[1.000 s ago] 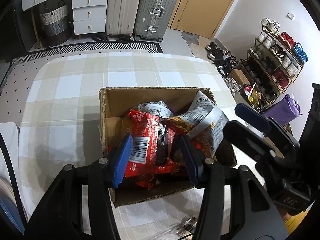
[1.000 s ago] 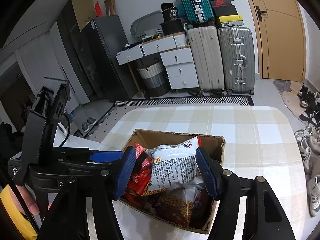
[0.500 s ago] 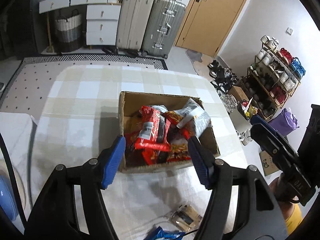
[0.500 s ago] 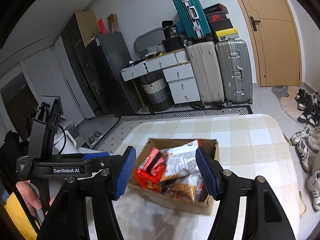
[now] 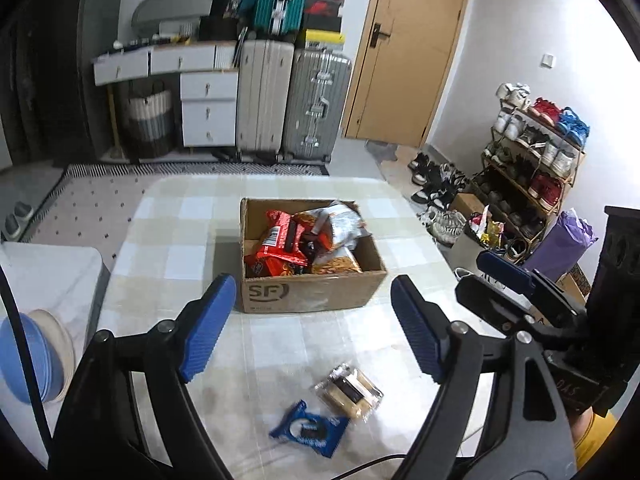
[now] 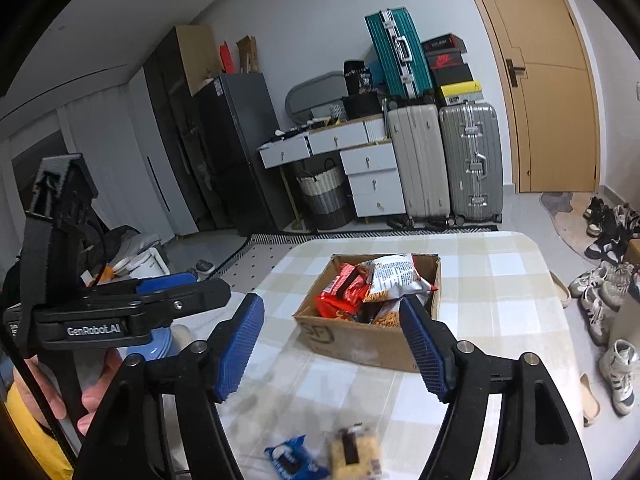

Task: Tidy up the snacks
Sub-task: 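Withdraw both tools from the box toward the cracker and cookie packs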

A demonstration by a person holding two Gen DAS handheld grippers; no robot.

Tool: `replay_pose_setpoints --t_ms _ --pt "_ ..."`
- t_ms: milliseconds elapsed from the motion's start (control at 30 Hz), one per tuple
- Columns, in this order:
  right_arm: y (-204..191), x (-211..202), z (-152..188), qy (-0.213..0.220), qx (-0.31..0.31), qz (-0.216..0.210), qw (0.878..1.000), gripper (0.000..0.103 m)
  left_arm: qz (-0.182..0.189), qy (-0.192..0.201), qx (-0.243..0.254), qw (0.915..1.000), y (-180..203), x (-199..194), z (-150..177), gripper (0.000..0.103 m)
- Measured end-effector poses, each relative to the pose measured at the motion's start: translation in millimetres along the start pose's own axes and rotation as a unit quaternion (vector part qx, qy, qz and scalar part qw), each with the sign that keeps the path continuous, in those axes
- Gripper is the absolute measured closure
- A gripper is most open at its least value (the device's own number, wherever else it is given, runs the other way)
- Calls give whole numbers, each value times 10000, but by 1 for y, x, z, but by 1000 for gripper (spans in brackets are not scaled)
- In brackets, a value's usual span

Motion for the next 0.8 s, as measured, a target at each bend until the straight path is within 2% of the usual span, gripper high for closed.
replay_pose_setpoints --t_ms 100,267,400,500,567,700,800 --pt "-9 -25 4 82 -48 24 10000 30 -10 143 89 9999 15 -35 8 23" --pt "-23 -60 13 232 -108 56 9997 21 48 284 124 9995 35 -85 28 21" --pt "-31 -79 22 321 -170 87 9993 14 -58 265 233 9994 44 -109 42 20" --pt "-34 -89 34 345 -161 48 9993 6 -95 310 210 9993 45 -123 56 13" --pt "-35 -91 44 337 -177 -56 9993 5 -115 359 169 9991 43 -127 66 1" --pt "-33 -81 61 182 -275 -86 9994 4 -221 402 224 9987 36 -120 80 1" --pt "-33 -68 73 68 -300 -114 9995 4 -350 323 220 9986 28 -101 88 1"
Point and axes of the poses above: each gripper's, at about its wrist camera, not at the fingertips, and x roughly the way its jaws point, y to its right, z to its underside, the point moved 1 cm from there along x, roughly the way its jaws point, and after that the axes turned 7 degrees about y, right-handed, at the moved point
